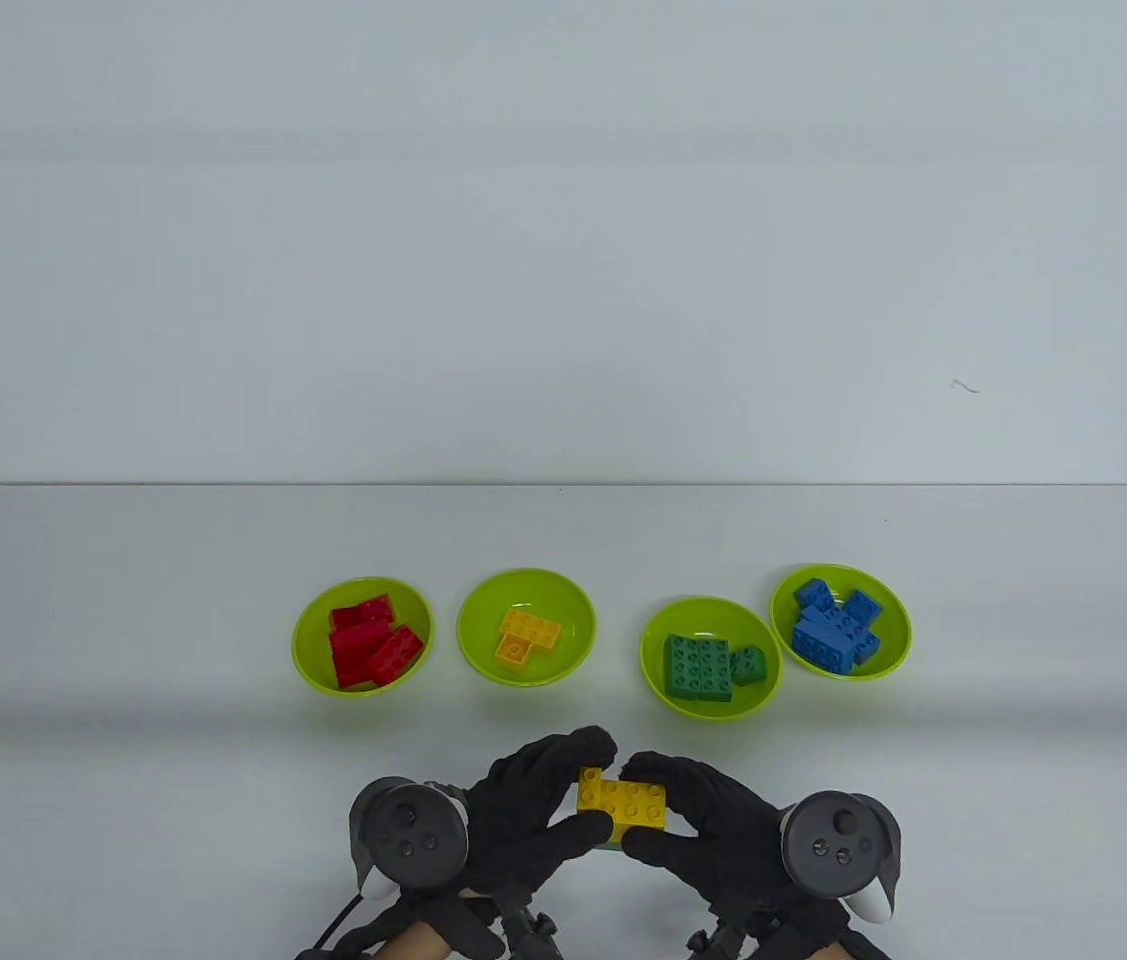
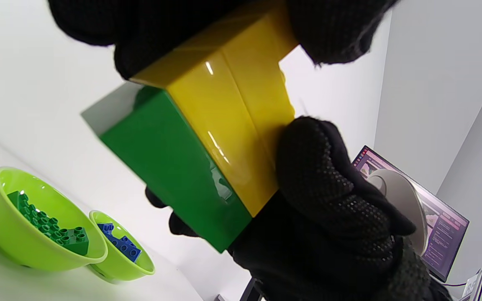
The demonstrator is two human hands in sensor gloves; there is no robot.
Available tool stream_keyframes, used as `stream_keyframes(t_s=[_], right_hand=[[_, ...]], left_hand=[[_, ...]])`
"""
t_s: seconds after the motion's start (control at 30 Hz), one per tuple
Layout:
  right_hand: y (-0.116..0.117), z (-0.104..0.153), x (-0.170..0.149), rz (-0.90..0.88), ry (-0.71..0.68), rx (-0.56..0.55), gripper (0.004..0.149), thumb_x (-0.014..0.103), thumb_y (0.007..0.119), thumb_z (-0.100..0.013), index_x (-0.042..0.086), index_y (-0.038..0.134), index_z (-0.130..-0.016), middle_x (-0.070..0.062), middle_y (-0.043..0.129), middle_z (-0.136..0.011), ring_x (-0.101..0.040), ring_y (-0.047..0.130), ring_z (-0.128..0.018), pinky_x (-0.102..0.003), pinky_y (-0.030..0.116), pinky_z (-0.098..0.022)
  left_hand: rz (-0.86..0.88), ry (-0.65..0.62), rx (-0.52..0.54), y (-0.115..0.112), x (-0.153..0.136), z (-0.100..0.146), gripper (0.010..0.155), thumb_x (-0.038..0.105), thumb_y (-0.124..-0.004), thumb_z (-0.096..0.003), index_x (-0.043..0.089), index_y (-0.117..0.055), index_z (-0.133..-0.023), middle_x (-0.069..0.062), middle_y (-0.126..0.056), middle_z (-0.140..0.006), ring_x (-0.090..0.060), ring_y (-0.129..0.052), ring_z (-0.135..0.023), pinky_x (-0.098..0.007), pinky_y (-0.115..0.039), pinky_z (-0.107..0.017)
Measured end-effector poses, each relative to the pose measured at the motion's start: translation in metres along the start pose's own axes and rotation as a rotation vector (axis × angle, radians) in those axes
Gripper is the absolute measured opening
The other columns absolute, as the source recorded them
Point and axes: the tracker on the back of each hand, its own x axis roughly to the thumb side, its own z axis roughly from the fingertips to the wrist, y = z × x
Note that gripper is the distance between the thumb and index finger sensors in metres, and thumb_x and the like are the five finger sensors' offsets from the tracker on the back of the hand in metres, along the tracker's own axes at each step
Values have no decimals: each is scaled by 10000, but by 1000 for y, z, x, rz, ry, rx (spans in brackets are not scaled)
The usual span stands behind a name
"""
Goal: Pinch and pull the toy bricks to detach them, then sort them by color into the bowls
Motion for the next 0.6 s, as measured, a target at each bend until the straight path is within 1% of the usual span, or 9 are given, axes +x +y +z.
stream_keyframes(t_s=[0.1, 0.23, 0.3, 0.43, 0.53, 0.6], right_hand=[[-1, 1, 0, 16, -3, -5, 606, 373, 842, -476, 74, 706, -986, -187, 831, -918, -409, 868, -785, -553, 670, -631], [1, 1, -1, -30, 30, -4, 610, 373, 843, -472, 62, 710, -980, -192, 837, -909, -406, 874, -780, -546, 675, -630], [2, 1, 0, -29, 31, -9, 607, 369, 843, -471, 61, 712, -978, -192, 836, -909, -410, 873, -779, -547, 673, -630], [1, 2, 3, 36, 3, -22, 610, 373, 832, -467, 53, 715, -973, -188, 848, -898, -393, 890, -772, -534, 690, -631], [2, 2, 2, 18, 7, -32, 610, 375, 830, -468, 48, 719, -971, -187, 855, -890, -388, 897, -765, -529, 696, -630], [3, 1, 1, -20, 23, -37, 609, 373, 832, -468, 50, 719, -972, -187, 855, -890, -391, 896, -763, -530, 696, -628]], left_hand=[[-45, -23, 6, -1, 2, 0, 638, 396, -737, -488, 23, -669, -1000, -262, -808, -903, -426, -860, -790, -584, -668, -621], [-246, -119, 14, 0, 12, 0, 641, 406, -728, -479, 12, -683, -983, -256, -833, -868, -399, -889, -751, -565, -695, -609], [-289, -130, 20, 0, 15, 0, 641, 409, -718, -481, 7, -688, -978, -252, -847, -854, -391, -901, -736, -561, -706, -599], [-178, -51, -5, 0, 12, -2, 627, 386, -704, -492, -12, -687, -977, -274, -842, -847, -412, -895, -725, -579, -695, -593], [-78, 8, 7, 2, 10, -2, 616, 361, -715, -491, -28, -698, -968, -296, -839, -843, -437, -887, -719, -596, -682, -587], [-90, 3, 21, 3, 12, -2, 618, 364, -721, -489, -29, -703, -966, -299, -843, -837, -439, -888, -715, -597, -682, -585]])
